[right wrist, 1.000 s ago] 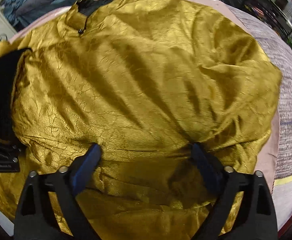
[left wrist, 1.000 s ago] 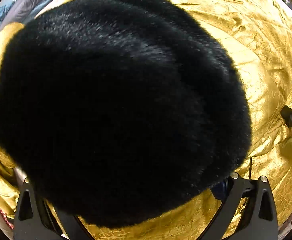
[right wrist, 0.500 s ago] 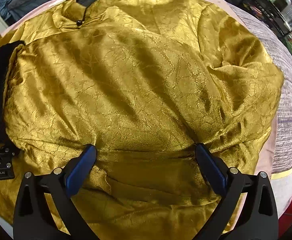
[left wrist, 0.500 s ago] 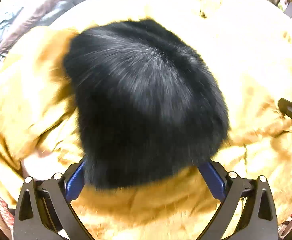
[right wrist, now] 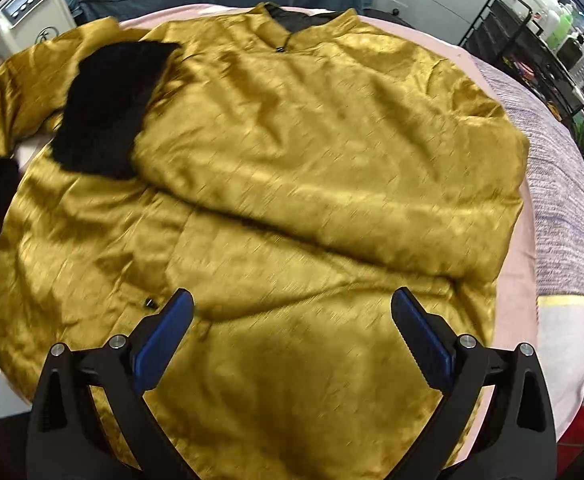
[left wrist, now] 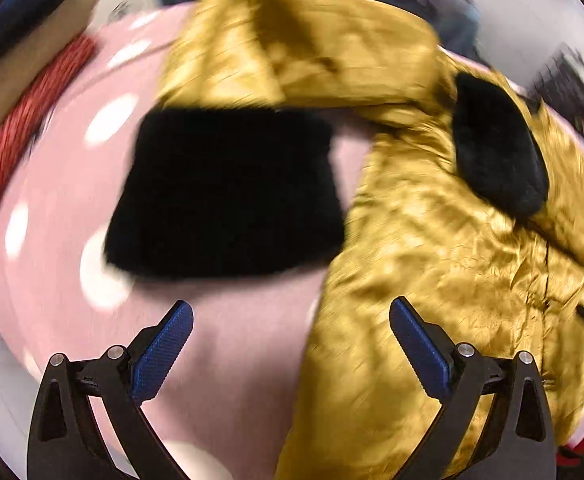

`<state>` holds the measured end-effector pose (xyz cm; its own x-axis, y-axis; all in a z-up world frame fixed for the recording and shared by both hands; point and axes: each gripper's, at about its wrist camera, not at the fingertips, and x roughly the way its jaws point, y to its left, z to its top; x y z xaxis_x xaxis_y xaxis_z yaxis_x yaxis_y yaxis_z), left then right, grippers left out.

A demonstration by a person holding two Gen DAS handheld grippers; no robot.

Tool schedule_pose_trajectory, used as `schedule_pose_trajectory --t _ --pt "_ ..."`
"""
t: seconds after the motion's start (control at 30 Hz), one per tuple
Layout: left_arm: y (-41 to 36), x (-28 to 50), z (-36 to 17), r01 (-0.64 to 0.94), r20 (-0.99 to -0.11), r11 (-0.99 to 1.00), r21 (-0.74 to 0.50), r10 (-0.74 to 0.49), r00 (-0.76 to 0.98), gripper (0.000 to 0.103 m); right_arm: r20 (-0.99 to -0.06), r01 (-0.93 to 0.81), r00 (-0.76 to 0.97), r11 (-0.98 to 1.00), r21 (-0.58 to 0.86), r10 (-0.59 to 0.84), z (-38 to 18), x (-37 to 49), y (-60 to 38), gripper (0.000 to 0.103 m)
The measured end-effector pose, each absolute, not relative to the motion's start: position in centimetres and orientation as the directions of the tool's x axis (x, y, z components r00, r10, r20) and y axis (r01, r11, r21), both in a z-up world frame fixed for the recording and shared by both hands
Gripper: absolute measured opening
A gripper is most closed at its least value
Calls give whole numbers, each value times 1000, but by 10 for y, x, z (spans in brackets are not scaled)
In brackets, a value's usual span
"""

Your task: Fold large clothes

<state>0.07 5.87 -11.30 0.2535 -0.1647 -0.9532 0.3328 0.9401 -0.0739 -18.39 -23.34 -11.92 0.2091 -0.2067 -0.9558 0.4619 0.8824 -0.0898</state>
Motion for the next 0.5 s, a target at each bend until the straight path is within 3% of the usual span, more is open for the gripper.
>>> schedule_pose_trajectory --t 0.33,0.43,0.5 --pt "89 29 -105 192 -905 938 -287 -331 265 88 -963 412 203 908 -80 -177 -121 -181 -205 98" --pt "84 41 -115 154 -909 940 -304 -335 249 67 -960 407 206 909 -93 -191 -117 -181 -203 97" --pt "78 57 -122 158 -925 955 -250 -284 252 41 -957 410 207 906 -105 -205 -115 -183 -203 98"
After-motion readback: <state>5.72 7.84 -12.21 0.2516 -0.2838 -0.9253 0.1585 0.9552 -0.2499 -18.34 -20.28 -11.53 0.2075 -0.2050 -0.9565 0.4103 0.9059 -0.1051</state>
